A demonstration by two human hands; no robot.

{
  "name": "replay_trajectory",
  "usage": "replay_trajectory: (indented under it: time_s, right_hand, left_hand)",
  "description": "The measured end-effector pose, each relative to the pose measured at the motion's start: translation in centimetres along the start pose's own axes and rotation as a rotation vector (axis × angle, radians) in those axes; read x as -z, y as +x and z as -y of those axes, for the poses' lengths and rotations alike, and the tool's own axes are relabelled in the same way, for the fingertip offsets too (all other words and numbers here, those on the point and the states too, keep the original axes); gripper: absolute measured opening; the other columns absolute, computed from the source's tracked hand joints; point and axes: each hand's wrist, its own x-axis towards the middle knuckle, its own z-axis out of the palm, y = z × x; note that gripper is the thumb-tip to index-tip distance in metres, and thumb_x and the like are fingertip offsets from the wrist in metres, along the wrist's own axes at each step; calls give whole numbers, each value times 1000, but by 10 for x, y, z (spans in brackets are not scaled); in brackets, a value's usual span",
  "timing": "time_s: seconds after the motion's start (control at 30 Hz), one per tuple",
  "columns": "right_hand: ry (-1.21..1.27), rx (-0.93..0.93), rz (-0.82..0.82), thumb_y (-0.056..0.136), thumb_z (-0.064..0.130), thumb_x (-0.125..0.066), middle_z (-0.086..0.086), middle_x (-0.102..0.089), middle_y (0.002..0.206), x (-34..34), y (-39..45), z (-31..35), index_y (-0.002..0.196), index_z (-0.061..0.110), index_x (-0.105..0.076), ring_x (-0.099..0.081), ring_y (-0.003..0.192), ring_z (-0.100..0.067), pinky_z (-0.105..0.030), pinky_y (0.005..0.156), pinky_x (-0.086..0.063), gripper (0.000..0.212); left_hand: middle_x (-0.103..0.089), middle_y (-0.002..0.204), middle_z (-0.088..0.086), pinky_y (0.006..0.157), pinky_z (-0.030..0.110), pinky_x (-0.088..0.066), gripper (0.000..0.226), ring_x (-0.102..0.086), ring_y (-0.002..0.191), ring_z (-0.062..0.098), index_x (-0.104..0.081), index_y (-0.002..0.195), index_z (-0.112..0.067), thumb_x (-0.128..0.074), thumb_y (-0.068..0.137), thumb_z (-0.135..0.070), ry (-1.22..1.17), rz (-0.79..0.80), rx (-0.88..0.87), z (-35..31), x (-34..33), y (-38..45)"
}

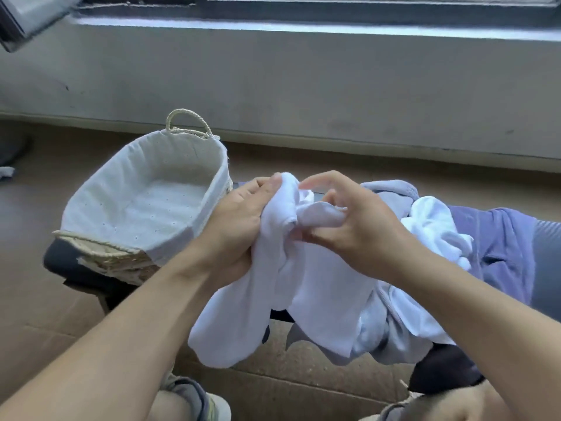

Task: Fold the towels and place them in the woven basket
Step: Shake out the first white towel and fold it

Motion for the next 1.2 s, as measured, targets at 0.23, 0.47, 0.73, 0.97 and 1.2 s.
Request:
replay_trajectory:
  time_s: [0.23, 0.47, 0.73, 0.97, 1.2]
  right_hand:
    - [-128, -118, -186, 85, 28, -62, 8, -66, 68, 8, 12, 0, 69, 22, -66, -59, 66, -10, -30, 58, -47, 18]
    - [223, -237, 64, 83, 32, -68, -13, -60, 73, 12, 9, -2, 82, 2, -69, -52, 70, -14, -32, 69, -40, 30]
    - [558, -504, -346, 80, 21, -68, -7, -63, 61, 47, 14, -6, 60, 12, -69, -59, 59, -23, -31, 64, -49, 22]
    - [564, -575, -710, 86, 23, -70, 9, -57, 54, 77, 18, -46, 67, 17, -68, -51, 46, -10, -15, 45, -39, 20]
    - [320, -394, -164, 88, 16, -72, 0, -72, 90, 24, 9, -22, 125, 31, -61, -70, 73, -20, -33, 63, -57, 42]
  left_hand:
    - [-66, 88, -9, 71, 27, -51, 16, -64, 80, 12, -66, 90, -24, -80, 86, -30, 750, -483, -820, 23, -8, -5]
    - [-68, 80, -11, 66, 32, -55, 11, -66, 73, 6, -66, 94, -27, -73, 86, -25, 990, -313, -650, 48, -15, -6]
    - [-66, 78, -5, 60, 36, -48, 33, -58, 67, 23, -69, 83, -14, -53, 66, 9, 1150, -429, -734, 25, 9, 5]
    - [-55, 59, -8, 56, 32, -37, 21, -52, 62, 22, -68, 79, -21, -58, 79, -3, 1187, -504, -549, 12, 28, -4]
    - [-71, 79, 6, 62, 26, -47, 20, -58, 64, 7, -71, 90, -21, -77, 85, -40, 726, -329, -268, 19, 19, -8]
